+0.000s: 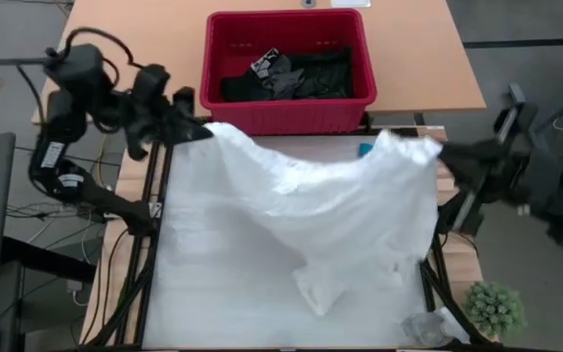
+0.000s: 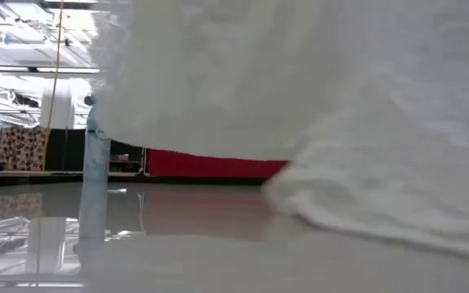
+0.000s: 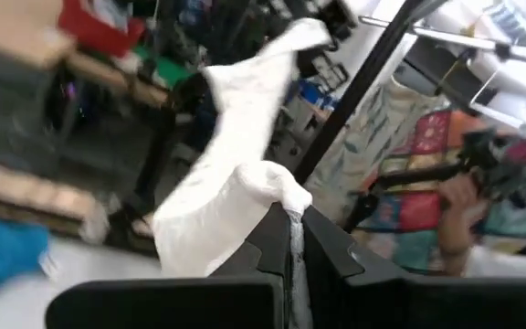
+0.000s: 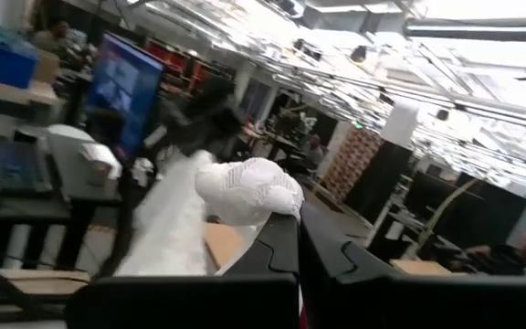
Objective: Fold laundry
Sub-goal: Fold the white shirt
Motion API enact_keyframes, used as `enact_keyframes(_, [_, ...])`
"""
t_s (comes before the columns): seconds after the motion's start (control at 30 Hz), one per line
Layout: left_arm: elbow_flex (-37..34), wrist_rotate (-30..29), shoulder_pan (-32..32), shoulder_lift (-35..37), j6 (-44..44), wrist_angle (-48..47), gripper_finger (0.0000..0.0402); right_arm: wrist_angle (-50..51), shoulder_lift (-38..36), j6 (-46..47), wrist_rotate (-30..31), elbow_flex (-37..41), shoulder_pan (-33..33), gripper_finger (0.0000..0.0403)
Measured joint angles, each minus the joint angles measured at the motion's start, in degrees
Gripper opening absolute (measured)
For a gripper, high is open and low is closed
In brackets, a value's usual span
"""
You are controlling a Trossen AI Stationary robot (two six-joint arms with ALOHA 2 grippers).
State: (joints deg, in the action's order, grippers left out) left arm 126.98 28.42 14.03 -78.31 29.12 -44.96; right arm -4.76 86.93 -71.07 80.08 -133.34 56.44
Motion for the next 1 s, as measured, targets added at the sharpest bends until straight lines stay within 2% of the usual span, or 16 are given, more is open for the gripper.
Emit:
enact_keyframes(0.07, [0.54,-6.28,-3.00,-0.72,-4.50,1.15,0.0000,4.91,-2.21,1.89,0.95,0.00,-1.29,0.0017])
enact_keyframes(0.17, [1.41,-18.79,-7.29,-1.08,-11.66,2.28,0.0000,13.18,-5.87,6.01,2.26,0.00,-3.45,0.0017])
enact_keyframes(0.23, [2.10,-26.58,-10.09,-1.12,-14.30,2.49,0.0000,18.27,-8.58,10.63,5.24,0.02,-3.66,0.0017])
enact_keyframes(0.33, [2.77,-34.09,-15.81,-0.71,-14.80,2.39,0.0000,23.97,-11.19,17.65,8.16,0.00,-1.63,0.0017])
enact_keyframes(0.43, [2.84,-40.63,-22.27,-0.62,-14.33,-0.30,0.0000,24.74,-11.58,20.48,9.19,-0.16,2.14,0.0017])
enact_keyframes(0.53, [2.21,-48.17,-28.46,-1.80,-12.81,-3.79,0.0000,26.42,-9.81,21.70,10.16,-0.22,5.51,0.0017])
enact_keyframes(0.6, [2.12,-53.90,-32.48,-3.49,-12.94,-4.84,0.0000,32.29,-7.94,25.29,10.09,0.02,6.48,0.0017])
enact_keyframes(0.7, [2.08,-62.25,-38.85,-5.82,-17.27,-4.74,0.0000,50.71,-6.46,40.71,9.36,0.33,7.42,0.0017])
enact_keyframes(0.8, [2.05,-73.94,-43.94,-7.35,-23.69,-4.64,0.0000,77.75,-7.89,68.15,8.74,0.46,9.02,0.0017])
enact_keyframes(0.87, [2.03,-76.62,-45.34,-7.18,-24.45,-4.44,0.0000,92.04,-11.29,87.78,9.50,0.00,8.99,0.0017])
enact_keyframes(0.9, [2.03,-75.92,-45.35,-6.63,-23.98,-4.49,0.0000,94.84,-12.82,94.39,9.87,0.14,8.68,0.0017])
enact_keyframes(0.93, [2.08,-74.76,-45.16,-5.81,-23.46,-4.77,0.0000,93.58,-14.52,94.94,10.08,1.38,8.06,0.0017])
enact_keyframes(1.0, [2.24,-73.89,-44.31,-3.95,-22.85,-6.18,0.0000,88.27,-18.41,87.28,10.22,3.08,7.22,0.0017])
